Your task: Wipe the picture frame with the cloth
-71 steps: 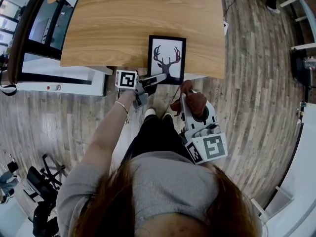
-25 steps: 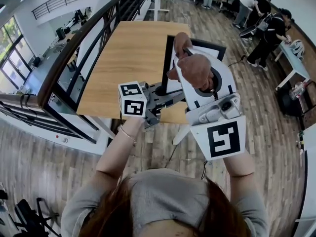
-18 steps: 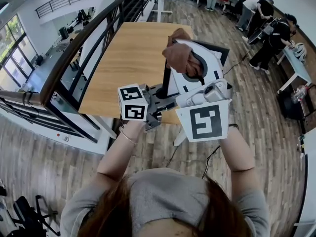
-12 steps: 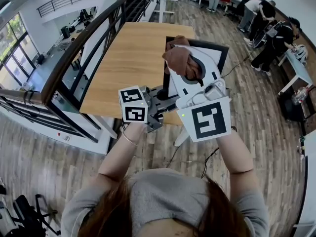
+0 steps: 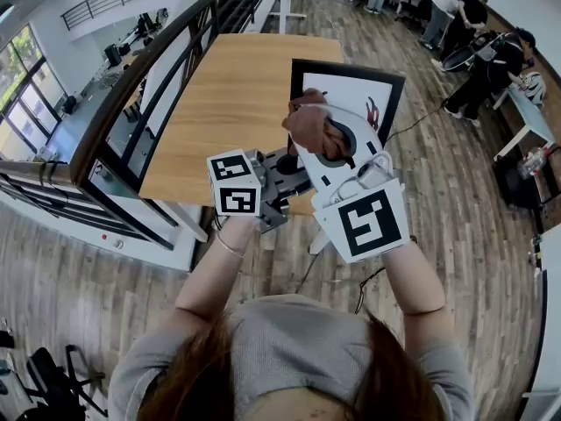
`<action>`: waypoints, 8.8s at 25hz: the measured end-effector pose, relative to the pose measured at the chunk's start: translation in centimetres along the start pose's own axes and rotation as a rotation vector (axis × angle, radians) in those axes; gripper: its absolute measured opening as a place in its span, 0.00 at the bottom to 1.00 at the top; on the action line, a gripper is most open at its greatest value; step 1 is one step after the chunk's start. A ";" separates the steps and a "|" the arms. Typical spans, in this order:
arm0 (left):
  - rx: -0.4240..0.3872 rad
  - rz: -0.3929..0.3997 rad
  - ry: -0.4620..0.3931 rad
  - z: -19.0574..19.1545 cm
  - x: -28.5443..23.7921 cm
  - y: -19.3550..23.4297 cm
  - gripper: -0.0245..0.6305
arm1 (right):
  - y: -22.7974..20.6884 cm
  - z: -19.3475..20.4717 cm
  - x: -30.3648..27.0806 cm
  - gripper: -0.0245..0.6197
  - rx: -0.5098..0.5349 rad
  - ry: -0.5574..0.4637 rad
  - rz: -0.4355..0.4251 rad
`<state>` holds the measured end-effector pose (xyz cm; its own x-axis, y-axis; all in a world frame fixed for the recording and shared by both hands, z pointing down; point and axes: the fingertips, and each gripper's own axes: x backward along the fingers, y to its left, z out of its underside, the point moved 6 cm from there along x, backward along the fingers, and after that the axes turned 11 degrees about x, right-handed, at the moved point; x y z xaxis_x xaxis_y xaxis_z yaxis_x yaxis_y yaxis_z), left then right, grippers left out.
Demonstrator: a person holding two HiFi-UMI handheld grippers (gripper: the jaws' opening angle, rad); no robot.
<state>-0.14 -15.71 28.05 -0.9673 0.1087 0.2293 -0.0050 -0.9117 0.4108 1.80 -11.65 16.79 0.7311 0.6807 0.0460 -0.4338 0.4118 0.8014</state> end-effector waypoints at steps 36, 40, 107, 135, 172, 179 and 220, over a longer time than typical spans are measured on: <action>0.100 -0.020 -0.079 3.0 1.3 0.4 0.07 | 9.0 2.8 4.3 0.11 -0.349 0.084 -0.146; 0.124 -0.007 -0.101 3.0 1.4 0.5 0.07 | 9.6 2.8 4.8 0.11 -0.396 0.061 -0.158; 0.185 0.040 -0.096 2.8 1.6 -1.1 0.07 | 4.3 4.5 5.2 0.11 -0.279 0.163 0.048; 0.141 -0.008 -0.109 2.4 1.6 -1.5 0.07 | 7.3 7.7 8.6 0.11 -0.536 0.161 -0.036; 0.213 0.046 -0.126 2.6 1.7 -1.8 0.07 | -5.0 4.8 6.4 0.11 -0.162 -0.025 0.360; 0.204 0.042 -0.125 2.5 1.7 -1.9 0.07 | -4.4 5.2 7.1 0.11 -0.252 -0.036 0.354; 0.208 0.076 -0.143 2.2 2.0 -2.1 0.07 | -4.5 5.1 8.3 0.11 -0.357 -0.094 0.475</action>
<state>-1.50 -12.71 29.58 -0.9170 0.1118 0.3829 0.1325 -0.8200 0.5569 12.47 -10.96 16.58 0.4499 0.7904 0.4158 -0.8627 0.2643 0.4312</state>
